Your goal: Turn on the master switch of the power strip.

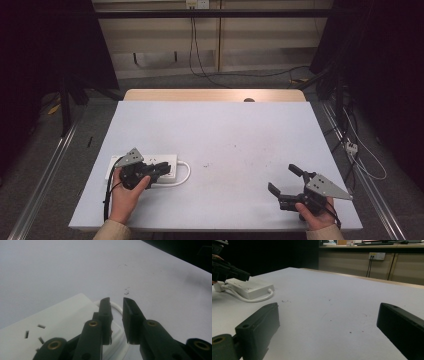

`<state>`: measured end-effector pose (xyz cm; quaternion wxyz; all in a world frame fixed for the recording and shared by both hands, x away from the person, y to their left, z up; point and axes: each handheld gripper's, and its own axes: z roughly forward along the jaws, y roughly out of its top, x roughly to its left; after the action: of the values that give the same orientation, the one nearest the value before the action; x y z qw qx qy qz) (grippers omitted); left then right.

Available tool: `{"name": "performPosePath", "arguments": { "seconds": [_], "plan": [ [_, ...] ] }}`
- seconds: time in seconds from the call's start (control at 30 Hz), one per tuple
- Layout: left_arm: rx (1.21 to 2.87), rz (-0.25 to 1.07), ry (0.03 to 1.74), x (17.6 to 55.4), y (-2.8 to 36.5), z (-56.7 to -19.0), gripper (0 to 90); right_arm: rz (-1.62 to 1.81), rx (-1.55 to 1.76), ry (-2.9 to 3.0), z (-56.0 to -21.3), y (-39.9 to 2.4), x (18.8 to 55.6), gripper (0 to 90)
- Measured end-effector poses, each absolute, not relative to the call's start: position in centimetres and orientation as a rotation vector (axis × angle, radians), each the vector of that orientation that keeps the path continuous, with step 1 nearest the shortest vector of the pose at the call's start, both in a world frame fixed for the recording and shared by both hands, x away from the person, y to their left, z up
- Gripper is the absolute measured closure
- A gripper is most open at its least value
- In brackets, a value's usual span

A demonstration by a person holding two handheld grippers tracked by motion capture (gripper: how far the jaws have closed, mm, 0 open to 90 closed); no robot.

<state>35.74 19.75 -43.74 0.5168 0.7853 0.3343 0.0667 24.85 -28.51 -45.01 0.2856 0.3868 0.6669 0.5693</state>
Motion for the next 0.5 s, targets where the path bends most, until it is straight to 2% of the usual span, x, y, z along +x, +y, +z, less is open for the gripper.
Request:
{"name": "performPosePath", "arguments": {
  "seconds": [0.5],
  "plan": [
    [1.922,0.148,0.793,35.84,19.33,-43.8,85.4,1.522,1.03,1.78,-44.98,-28.54,24.85,3.8]
  ]
}}
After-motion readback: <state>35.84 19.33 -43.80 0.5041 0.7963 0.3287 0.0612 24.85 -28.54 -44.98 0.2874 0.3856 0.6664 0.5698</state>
